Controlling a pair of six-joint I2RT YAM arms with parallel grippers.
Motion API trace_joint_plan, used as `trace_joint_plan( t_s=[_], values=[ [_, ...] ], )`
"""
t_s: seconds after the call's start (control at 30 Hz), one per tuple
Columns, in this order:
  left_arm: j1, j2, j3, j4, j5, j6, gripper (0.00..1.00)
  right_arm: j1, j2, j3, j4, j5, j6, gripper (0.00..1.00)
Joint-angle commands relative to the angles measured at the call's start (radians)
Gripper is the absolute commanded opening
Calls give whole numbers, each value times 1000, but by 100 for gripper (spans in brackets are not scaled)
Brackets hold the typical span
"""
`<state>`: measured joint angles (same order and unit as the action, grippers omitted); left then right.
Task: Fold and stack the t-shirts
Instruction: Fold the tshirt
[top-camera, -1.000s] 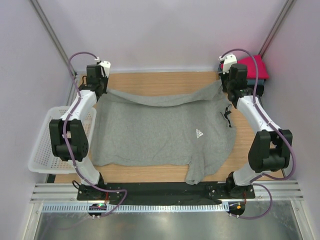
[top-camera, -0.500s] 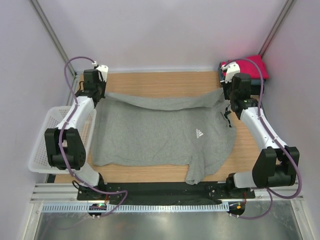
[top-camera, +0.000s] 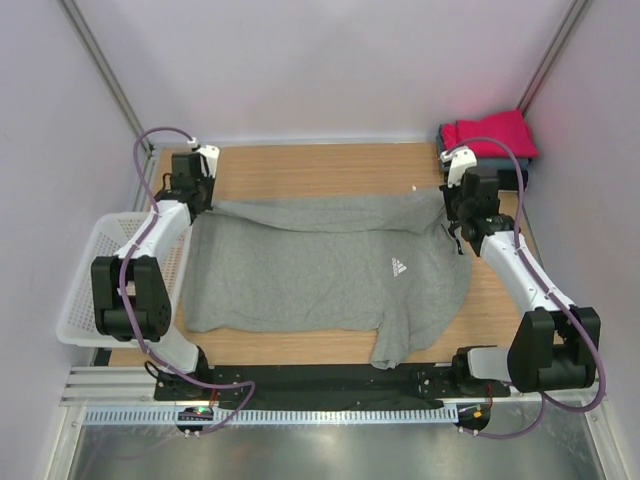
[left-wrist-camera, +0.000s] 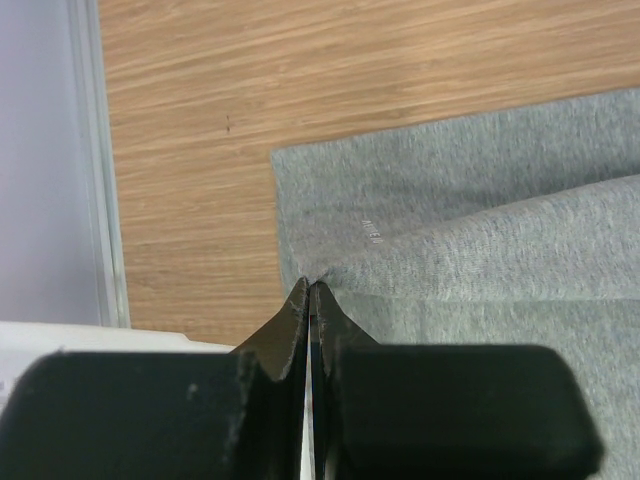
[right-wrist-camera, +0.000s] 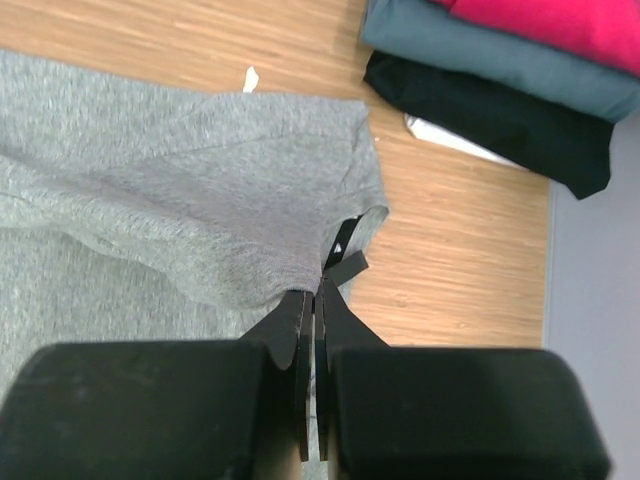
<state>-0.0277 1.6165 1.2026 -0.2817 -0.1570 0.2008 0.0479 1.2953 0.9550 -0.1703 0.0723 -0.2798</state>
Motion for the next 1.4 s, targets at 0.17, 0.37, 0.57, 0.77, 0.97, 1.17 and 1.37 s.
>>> trace_joint_plan(
  t_s=[0.17, 0.37, 0.57, 0.77, 0.97, 1.17, 1.37],
  values=[
    [8, -10, -52, 33, -32, -24, 0, -6, -10, -58, 75, -29, 19, 1],
    [8, 25, -83, 46, -45, -37, 0, -5, 2, -70, 87, -34, 21, 1],
    [8, 54, -86, 39, -81, -63, 9, -3, 22, -85, 101, -28, 22, 1],
    [8, 52, -110, 50, -87, -72, 27, -5, 42, -81, 100, -34, 21, 1],
    [6, 8, -91, 41, -46, -86, 47, -3, 56, -64, 95, -5, 8, 1],
    [-31, -9, -44, -48, 34, -110, 49, -3, 88, -52, 132, 99, -24, 39],
    [-81, -7, -66, -120, 226, -104, 50, 1, 27, -7, 60, 135, -59, 57]
  ],
)
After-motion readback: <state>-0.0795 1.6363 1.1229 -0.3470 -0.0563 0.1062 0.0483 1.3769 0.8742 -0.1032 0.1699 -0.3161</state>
